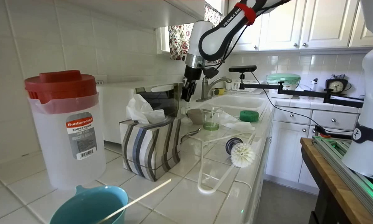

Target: Turn the top knob of the microwave to the right

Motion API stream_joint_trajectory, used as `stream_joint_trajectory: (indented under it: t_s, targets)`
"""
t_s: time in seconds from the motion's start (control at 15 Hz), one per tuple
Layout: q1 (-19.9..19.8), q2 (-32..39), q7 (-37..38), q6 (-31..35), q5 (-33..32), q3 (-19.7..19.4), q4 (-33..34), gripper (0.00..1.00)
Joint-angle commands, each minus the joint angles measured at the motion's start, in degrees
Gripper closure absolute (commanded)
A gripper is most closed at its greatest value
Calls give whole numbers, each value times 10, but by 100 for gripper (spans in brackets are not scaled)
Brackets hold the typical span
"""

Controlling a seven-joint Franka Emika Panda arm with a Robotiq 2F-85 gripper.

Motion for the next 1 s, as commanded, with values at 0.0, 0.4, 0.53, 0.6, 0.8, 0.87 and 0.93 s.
stream_joint_trajectory:
  t_s: [0.0,0.4,0.53,0.6,0.8,0.87,0.93]
  targets:
    - [-12,-23,-30,16,30,13,-15,99]
    - [-8,-34,-31,12,27,13,-18,45]
    - [-8,-39,-32,11,27,14,-19,30]
    - [-8,-42,-32,12,29,15,-19,23]
    - [-17,-50,-56,-16,62,31,-16,0]
    - [-25,-56,-84,-59,97,47,-12,0]
    - [-27,-63,-105,-86,122,55,-15,0]
